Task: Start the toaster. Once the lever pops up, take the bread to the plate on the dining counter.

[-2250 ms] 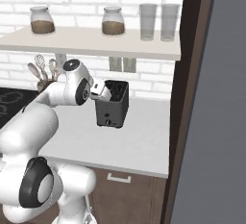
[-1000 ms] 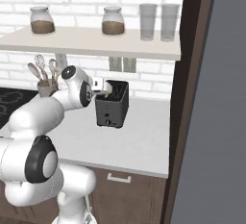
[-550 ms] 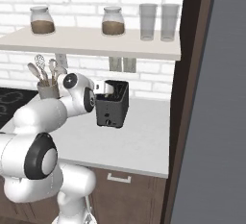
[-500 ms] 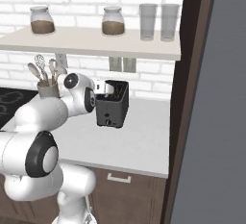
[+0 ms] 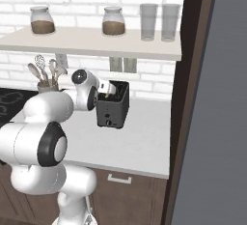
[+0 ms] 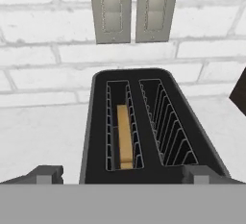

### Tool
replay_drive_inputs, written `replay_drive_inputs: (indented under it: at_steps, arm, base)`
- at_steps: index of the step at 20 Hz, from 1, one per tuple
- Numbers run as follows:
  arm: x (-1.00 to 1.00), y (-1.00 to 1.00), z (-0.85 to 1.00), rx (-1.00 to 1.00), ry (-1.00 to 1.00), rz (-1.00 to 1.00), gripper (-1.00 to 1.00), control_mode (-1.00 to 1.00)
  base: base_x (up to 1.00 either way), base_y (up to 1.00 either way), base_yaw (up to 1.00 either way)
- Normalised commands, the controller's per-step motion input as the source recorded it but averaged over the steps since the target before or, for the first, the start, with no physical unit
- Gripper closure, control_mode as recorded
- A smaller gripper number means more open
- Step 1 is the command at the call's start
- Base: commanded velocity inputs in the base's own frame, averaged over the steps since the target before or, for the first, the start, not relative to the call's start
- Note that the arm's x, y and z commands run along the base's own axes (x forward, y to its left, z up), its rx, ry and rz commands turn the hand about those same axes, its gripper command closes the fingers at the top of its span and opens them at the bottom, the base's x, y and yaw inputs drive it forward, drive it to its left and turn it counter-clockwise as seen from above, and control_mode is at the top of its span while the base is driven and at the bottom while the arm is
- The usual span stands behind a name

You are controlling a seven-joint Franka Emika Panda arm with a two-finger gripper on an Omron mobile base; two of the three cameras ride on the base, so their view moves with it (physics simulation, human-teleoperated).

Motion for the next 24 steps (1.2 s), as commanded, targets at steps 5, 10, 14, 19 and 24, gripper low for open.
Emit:
replay_drive_inputs:
  at_steps: [5,10,14,19,24]
  arm:
    - [0.03,0.00,0.15,0.01,0.00,0.00,-1.00,-1.00]
    - [0.07,0.07,0.00,0.00,0.00,0.00,-1.00,-1.00]
    - [0.02,0.01,0.00,0.00,0.00,-0.01,-1.00,-1.00]
    - [0.00,0.00,0.00,0.00,0.00,0.00,-1.00,-1.00]
    - [0.00,0.00,0.00,0.00,0.00,0.00,-1.00,-1.00]
  base:
    - [0.00,0.00,0.00]
    - [0.00,0.00,0.00]
    - [0.00,0.00,0.00]
    - [0.00,0.00,0.00]
    - [0.00,0.00,0.00]
